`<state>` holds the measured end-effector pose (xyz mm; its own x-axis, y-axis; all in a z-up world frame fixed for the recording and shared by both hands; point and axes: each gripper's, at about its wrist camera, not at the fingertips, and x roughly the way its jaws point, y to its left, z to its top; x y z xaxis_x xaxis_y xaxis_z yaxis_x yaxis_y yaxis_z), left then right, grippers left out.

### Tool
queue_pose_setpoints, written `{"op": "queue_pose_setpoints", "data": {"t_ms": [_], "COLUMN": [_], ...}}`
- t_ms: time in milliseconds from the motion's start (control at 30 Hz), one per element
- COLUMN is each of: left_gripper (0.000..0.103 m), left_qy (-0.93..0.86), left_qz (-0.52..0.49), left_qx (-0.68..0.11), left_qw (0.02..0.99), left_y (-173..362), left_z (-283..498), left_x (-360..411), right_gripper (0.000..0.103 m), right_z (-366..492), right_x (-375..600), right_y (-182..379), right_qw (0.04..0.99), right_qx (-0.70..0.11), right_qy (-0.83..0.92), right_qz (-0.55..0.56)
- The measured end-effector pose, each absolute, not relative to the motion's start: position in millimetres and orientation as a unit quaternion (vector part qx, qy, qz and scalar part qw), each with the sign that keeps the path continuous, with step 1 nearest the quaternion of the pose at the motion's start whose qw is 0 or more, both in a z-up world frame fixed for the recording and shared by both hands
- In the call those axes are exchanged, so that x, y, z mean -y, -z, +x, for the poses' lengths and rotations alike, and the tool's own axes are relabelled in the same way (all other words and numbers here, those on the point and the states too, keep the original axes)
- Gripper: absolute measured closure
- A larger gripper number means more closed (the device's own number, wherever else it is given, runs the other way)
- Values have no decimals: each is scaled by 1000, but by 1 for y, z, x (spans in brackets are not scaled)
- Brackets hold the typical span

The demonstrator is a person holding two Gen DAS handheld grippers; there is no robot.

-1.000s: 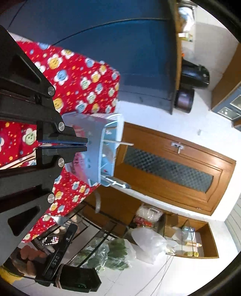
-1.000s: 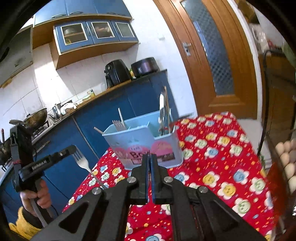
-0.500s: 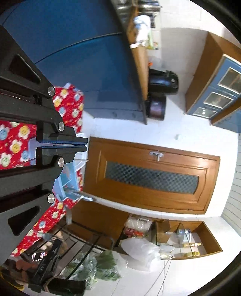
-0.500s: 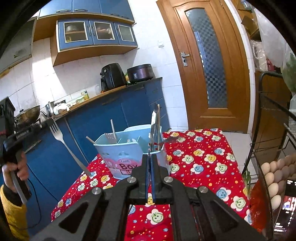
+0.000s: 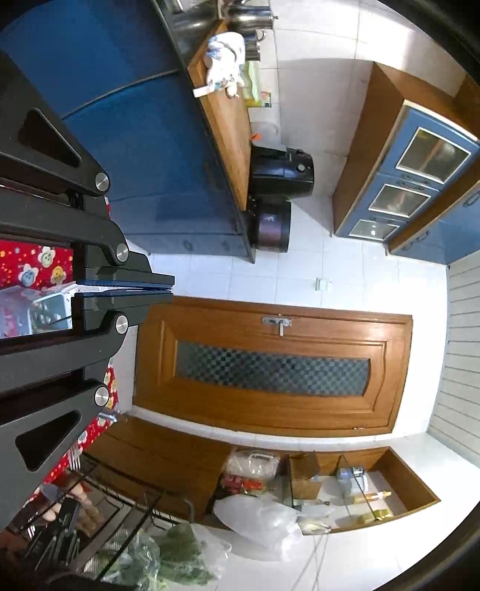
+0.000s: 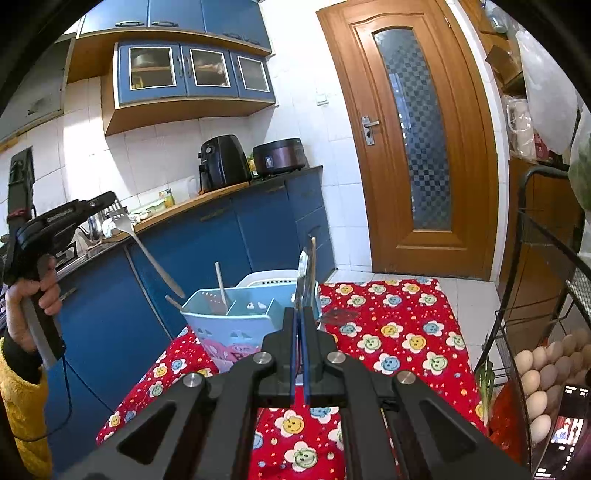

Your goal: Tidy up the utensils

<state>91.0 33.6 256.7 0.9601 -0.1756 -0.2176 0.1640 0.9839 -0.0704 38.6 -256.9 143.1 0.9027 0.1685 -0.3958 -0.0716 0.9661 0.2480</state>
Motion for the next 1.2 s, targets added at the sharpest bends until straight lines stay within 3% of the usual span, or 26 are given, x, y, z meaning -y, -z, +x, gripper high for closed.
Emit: {"op": "queue_pose_setpoints", "data": {"t_ms": [667,1200], "left_gripper": [102,101], "left_qy": [84,95], "left_qz": [-8,-21], "left_qx": [-192,-244], "left_qw": [978,965], "left_y": [-186,-141], "left_z": [157,176], "left_x": [-3,0], "right_gripper": [100,99], "right_z": [120,163], "right_x": [252,228], "right_y": [-191,-135], "right_qw": [990,978], "right_qx": [-124,-204], "right_qy": [47,10], "right_qz": [51,35]}}
